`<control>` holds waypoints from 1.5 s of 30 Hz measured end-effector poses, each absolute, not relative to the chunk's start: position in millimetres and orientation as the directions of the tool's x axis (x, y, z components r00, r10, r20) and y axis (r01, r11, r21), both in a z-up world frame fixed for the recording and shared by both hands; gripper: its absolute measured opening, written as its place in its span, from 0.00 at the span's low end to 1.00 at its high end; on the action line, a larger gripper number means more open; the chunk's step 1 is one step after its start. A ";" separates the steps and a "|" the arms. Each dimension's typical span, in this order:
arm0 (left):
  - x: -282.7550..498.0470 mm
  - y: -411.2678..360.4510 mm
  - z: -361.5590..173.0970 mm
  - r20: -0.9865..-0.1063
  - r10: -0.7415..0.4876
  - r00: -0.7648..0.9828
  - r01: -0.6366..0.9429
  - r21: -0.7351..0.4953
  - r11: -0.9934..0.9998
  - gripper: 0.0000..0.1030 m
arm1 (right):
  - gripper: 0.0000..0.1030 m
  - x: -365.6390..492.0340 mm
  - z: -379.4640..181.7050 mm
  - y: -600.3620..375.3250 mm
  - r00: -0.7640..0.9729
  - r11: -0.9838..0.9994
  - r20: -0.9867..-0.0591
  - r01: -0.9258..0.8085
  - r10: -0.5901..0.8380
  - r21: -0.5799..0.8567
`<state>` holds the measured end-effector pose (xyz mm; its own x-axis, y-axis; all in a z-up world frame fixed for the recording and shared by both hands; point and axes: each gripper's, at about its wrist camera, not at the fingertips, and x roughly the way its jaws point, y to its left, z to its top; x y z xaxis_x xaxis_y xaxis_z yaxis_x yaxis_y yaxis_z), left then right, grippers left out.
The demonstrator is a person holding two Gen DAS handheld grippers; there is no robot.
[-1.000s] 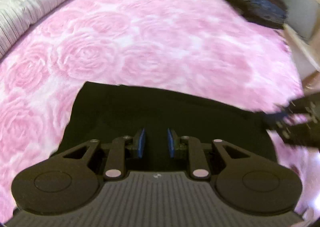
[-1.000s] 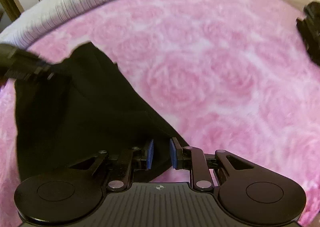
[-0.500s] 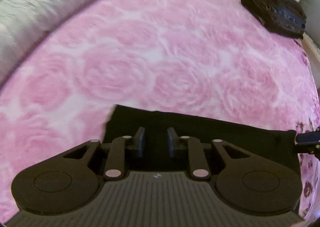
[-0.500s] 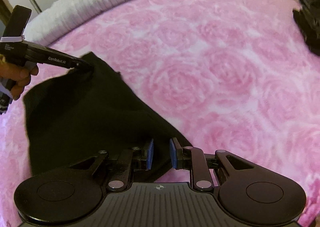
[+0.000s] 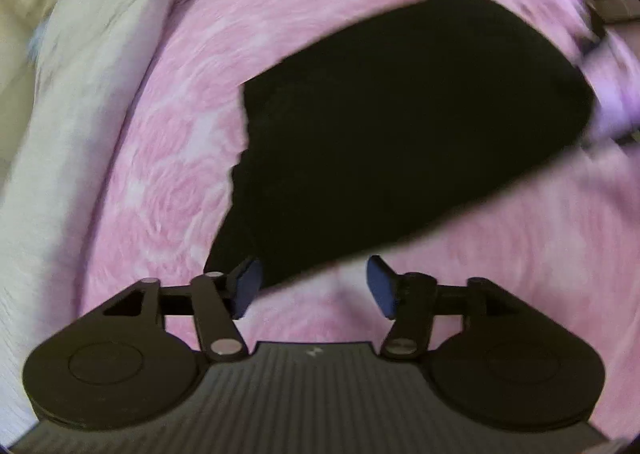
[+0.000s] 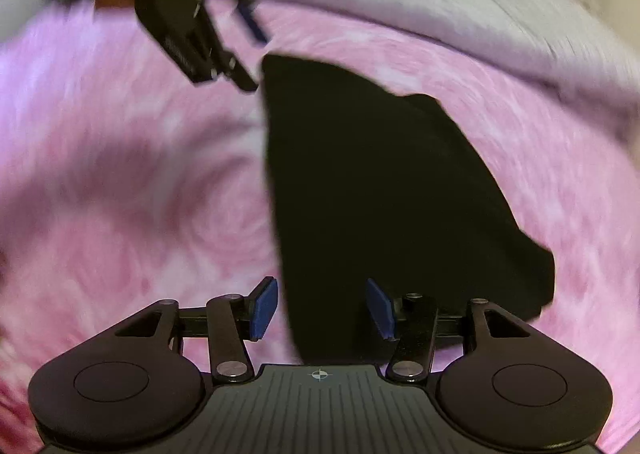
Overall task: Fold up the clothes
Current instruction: 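Grasp the folded black jacket's edge with both grippers and lift it, then carry the hanging black jacket with both grippers toward the clothes stack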
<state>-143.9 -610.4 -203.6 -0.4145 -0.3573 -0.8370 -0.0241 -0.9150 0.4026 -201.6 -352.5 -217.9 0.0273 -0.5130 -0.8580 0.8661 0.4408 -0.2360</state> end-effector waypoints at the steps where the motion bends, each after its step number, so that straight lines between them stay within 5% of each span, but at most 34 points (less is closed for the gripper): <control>1: -138.1 -598.8 -209.8 -0.820 -0.371 -0.435 -0.085 0.447 -0.890 0.65 | 0.53 -187.2 -227.9 -350.0 -0.013 0.462 -0.854 0.837 -0.520 -0.293; 9: -136.6 -568.8 -276.7 -0.704 -0.444 -0.554 -0.321 0.673 -0.667 0.73 | 0.80 -169.9 -298.8 -352.4 -0.190 0.517 -0.747 0.614 -0.637 -0.597; 11: -141.4 -567.3 -293.6 -0.674 -0.459 -0.578 -0.347 0.713 -0.609 0.73 | 0.80 -170.1 -312.9 -353.9 -0.214 0.519 -0.718 0.560 -0.662 -0.646; 12: -143.3 -566.7 -302.2 -0.661 -0.456 -0.596 -0.374 0.731 -0.570 0.73 | 0.63 -177.4 -306.4 -355.6 -0.193 0.526 -0.735 0.583 -0.650 -0.619; 15: -146.1 -563.7 -319.2 -0.596 -0.445 -0.668 -0.429 0.797 -0.424 0.76 | 0.40 -199.5 -285.5 -360.4 -0.129 0.543 -0.779 0.648 -0.614 -0.535; 18: -153.6 -563.5 -322.6 -0.568 -0.467 -0.678 -0.449 0.823 -0.348 0.73 | 0.35 -224.8 -250.8 -358.0 -0.097 0.552 -0.796 0.670 -0.598 -0.496; 25: -163.7 -531.1 -307.9 -0.653 -0.398 -0.644 -0.490 0.752 -0.441 0.48 | 0.39 -258.8 -240.1 -313.2 -0.137 0.593 -0.805 0.607 -0.577 -0.529; 30: -166.2 -524.7 -305.4 -0.681 -0.399 -0.614 -0.465 0.720 -0.515 0.44 | 0.72 -238.3 -275.8 -288.3 -0.211 0.561 -0.746 0.539 -0.632 -0.628; 38: -168.8 -528.8 -298.5 -0.709 -0.365 -0.603 -0.481 0.689 -0.542 0.44 | 0.74 -246.7 -332.6 -323.0 -0.372 0.449 -0.624 0.457 -0.688 -0.768; 41: -170.4 -529.8 -298.8 -0.720 -0.358 -0.595 -0.492 0.678 -0.546 0.44 | 0.74 -264.4 -329.3 -333.5 -0.331 0.468 -0.659 0.497 -0.676 -0.730; 45: -173.9 -530.3 -297.9 -0.736 -0.362 -0.572 -0.500 0.663 -0.557 0.44 | 0.62 -271.5 -323.4 -336.8 -0.302 0.504 -0.697 0.514 -0.651 -0.694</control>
<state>-173.9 -530.3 -297.9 -0.5724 -0.3623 -0.7356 -0.4996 -0.5573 0.6632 -271.5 -336.8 -323.4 -0.3015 -0.6510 -0.6966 0.5144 0.5041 -0.6938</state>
